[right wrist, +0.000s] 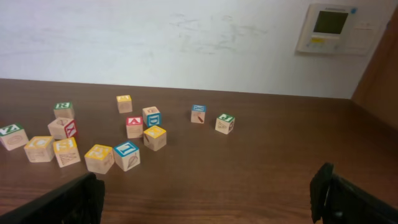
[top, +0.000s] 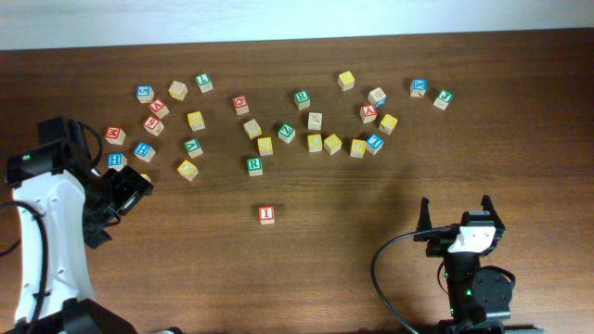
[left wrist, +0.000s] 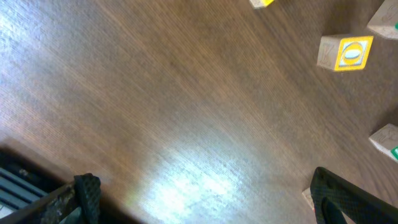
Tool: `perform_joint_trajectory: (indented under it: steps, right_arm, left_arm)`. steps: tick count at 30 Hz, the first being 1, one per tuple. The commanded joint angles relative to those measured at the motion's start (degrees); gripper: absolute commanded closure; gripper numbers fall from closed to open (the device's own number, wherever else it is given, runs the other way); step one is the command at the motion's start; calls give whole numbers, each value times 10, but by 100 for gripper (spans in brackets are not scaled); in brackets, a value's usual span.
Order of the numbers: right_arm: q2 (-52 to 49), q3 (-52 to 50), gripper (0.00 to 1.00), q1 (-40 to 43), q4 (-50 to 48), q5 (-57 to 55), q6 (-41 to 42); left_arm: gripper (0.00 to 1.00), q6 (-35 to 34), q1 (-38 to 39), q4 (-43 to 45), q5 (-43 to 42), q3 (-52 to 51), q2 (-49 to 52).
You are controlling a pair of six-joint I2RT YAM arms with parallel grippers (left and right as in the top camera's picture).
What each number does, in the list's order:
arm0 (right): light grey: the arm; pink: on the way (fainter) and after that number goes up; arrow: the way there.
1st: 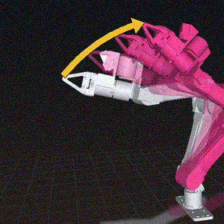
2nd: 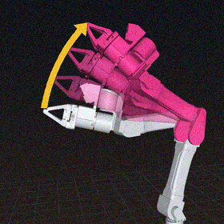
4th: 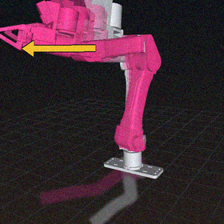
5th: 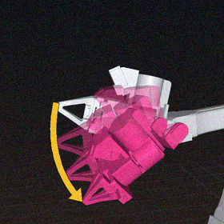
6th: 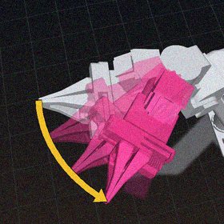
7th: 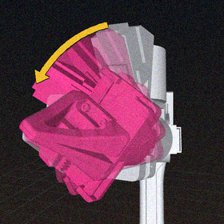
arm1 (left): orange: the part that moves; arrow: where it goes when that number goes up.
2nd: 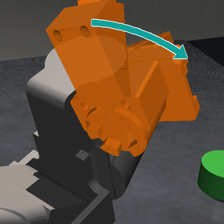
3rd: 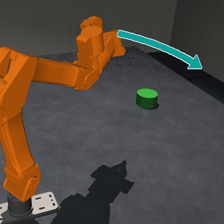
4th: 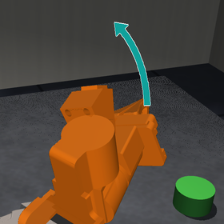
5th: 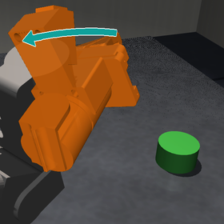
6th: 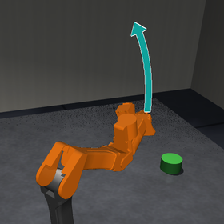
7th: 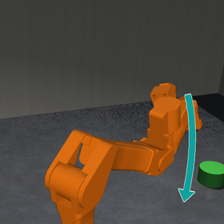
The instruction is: Spell out ICRA
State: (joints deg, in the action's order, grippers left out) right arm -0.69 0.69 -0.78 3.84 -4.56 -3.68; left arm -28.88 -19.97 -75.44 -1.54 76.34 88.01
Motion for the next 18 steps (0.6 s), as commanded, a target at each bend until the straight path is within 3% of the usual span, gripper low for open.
perform_joint_trajectory:
  steps: [1,5,6,9,14,18]
  right_arm:
    - [3,-4,2,4,1,59,49]
    - [3,-4,2,4,-33,473,277]
    - [3,-4,2,4,-48,524,335]
    - [3,-4,2,4,-98,514,424]
    - [3,-3,2,4,-431,484,588]
    - [2,24,2,4,-458,434,611]
  left_arm:
    - [1,7,-1,-1,-2,5,-8]
    - [1,7,-1,-1,-2,5,-8]
    - [1,7,-1,-1,-2,5,-8]
    - [1,7,-1,-1,-2,5,-8]
    - [1,7,-1,-1,-2,5,-8]
    - [1,7,-1,-1,-2,5,-8]
